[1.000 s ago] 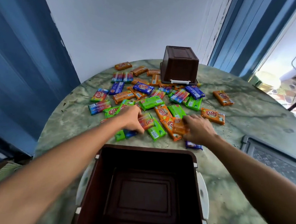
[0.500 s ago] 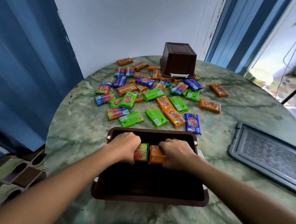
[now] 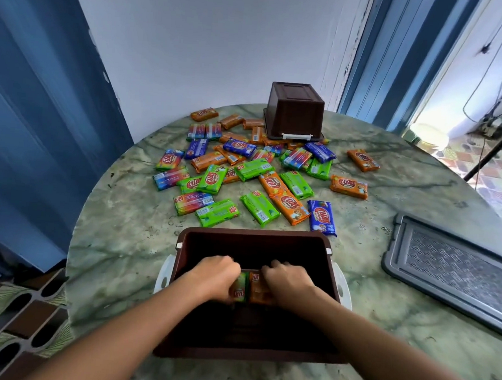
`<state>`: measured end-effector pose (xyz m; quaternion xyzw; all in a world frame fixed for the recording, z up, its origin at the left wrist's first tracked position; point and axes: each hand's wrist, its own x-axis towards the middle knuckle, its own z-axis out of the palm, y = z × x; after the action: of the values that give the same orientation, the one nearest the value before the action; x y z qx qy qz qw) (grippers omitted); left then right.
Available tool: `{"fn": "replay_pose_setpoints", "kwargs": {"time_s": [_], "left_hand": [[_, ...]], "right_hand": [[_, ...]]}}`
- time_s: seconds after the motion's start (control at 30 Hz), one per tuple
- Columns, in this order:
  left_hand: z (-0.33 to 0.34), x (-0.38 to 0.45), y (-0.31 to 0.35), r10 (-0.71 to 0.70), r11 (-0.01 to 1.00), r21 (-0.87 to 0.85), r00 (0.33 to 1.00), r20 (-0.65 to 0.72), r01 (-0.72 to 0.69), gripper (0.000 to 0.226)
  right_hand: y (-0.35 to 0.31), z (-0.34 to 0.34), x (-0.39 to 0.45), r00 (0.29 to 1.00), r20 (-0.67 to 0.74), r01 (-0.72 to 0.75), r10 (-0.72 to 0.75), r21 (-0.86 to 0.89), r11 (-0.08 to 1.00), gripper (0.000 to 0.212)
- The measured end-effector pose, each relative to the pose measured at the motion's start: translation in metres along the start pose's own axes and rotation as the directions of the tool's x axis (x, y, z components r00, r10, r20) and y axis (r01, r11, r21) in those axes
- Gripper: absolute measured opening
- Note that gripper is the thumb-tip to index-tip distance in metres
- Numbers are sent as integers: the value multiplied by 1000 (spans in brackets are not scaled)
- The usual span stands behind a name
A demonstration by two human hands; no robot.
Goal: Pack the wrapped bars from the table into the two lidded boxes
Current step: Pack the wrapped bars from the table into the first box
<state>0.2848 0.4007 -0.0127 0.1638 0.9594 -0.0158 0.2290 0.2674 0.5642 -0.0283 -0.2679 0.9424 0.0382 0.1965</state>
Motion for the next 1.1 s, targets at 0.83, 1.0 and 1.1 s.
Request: {"fn": "replay_pose_setpoints", "kwargs": {"time_s": [0.83,1.0,1.1], "left_hand": [[-30,153,-113,-284,958,-86,947,-147,274,42],[-43,137,-111,-287,916,-330,947,-145,227,56],[-72,105,-107,-231,914,-389,934,-271,114,71]], "right_hand": [[64,-46,207,975,-93,-175,200,230,957,64],[63,-59,189,967,-167,-147,194,259,955,67],[63,-87,151,950,-268,-86,160,268,960,75]]}}
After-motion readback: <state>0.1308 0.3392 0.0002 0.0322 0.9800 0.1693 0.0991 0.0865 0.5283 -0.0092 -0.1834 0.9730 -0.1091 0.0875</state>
